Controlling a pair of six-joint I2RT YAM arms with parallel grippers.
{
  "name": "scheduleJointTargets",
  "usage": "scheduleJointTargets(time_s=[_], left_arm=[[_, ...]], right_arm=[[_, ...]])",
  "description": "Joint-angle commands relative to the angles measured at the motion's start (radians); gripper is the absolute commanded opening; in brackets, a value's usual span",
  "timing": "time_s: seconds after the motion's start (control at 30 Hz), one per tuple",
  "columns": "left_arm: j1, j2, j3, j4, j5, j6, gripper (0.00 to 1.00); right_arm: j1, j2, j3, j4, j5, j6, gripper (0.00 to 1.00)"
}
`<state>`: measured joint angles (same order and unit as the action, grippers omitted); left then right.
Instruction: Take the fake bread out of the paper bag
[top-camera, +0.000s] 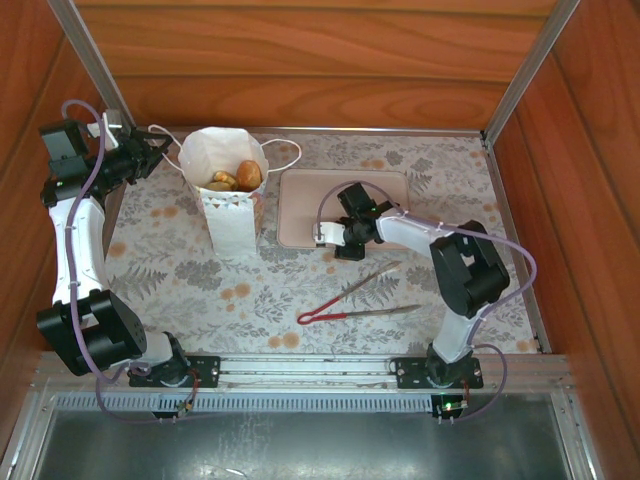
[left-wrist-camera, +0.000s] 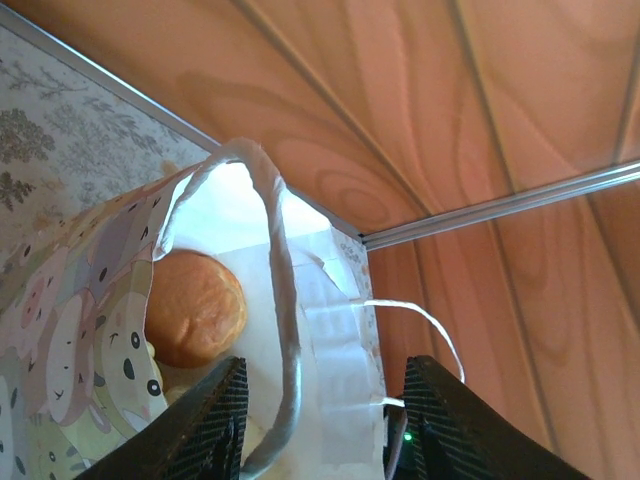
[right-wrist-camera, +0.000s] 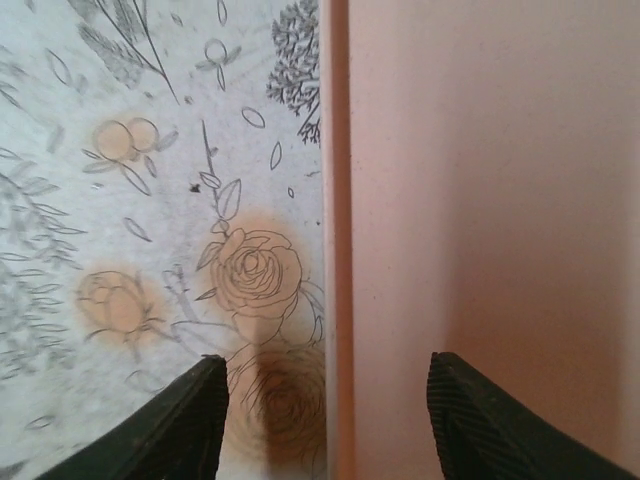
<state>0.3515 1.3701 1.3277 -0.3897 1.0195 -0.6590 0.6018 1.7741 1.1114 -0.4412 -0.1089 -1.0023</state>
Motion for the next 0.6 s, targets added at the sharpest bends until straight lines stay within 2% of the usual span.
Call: scheduleJointTargets(time_s=[0.0, 0.13, 0.2, 0.3, 0.4, 0.47, 0.53, 0.57], left_arm=[[0.006, -0.023, 0.002, -0.005, 0.024, 0.015, 0.51], [0.007, -0.030, 0.000, -0.006, 0.018, 0.021, 0.59], [0.006, -0.034, -0.002, -0.008, 0.012, 0.024, 0.62], [0.007, -0.033, -0.004, -0.008, 0.008, 0.029, 0.65], [0.006, -0.022, -0.001, -0.008, 0.017, 0.033, 0.65], [0.006, -0.013, 0.002, -0.008, 0.026, 0.033, 0.65], [0.007, -0.006, 0.004, -0.008, 0.032, 0.032, 0.65], [0.007, -0.004, 0.005, -0.008, 0.034, 0.032, 0.65]], right_arm=[[0.001, -0.104, 0.028, -0.061, -0.049, 0.139, 0.62], [0.002, -0.274, 0.005, 0.022, 0.060, 0.475, 0.66], [0.002, -0.347, 0.011, 0.025, 0.142, 0.707, 0.68], [0.002, -0.447, 0.010, -0.035, 0.223, 1.001, 0.70], [0.001, -0.534, -0.001, -0.126, 0.284, 1.265, 0.65], [0.001, -0.590, -0.016, -0.177, 0.296, 1.408, 0.66], [-0.009, -0.651, -0.070, -0.173, 0.232, 1.573, 0.83], [-0.016, -0.674, -0.104, -0.156, 0.174, 1.625, 0.87]])
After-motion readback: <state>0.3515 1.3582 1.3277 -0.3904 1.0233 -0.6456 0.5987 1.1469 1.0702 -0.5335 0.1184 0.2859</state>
